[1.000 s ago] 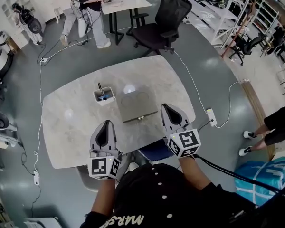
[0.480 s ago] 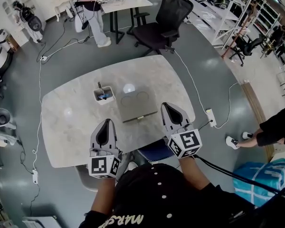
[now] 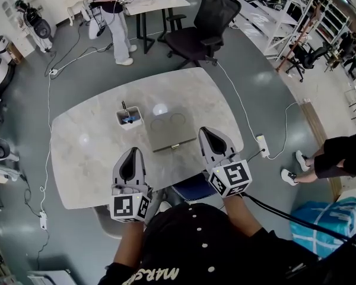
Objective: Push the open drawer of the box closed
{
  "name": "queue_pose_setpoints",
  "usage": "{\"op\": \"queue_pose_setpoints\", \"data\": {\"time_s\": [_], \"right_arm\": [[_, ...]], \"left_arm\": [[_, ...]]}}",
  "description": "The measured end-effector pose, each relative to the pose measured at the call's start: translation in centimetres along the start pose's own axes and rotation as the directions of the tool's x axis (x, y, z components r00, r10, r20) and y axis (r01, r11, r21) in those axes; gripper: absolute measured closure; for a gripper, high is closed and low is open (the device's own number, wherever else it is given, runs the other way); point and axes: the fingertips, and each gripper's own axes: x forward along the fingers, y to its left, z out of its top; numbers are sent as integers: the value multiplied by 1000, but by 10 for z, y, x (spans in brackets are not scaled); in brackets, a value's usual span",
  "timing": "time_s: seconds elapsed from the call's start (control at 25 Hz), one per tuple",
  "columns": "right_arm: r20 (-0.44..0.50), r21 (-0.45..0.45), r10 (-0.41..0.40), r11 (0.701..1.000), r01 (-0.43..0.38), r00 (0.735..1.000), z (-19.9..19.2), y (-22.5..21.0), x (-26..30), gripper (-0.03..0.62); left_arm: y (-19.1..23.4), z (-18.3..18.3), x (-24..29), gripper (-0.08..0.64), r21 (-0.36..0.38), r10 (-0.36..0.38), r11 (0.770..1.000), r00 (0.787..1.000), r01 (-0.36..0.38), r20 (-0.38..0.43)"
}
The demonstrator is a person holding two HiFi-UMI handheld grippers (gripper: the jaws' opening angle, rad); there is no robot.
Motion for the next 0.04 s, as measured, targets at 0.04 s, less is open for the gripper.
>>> {"op": "queue_pose_setpoints", "data": {"time_s": [0.04], "right_arm": [[-1, 0, 2, 1000, -2, 1000, -1, 1, 0, 595]], "left_arm": [[0, -1, 0, 540, -1, 0, 1000, 1000, 0, -2]]}}
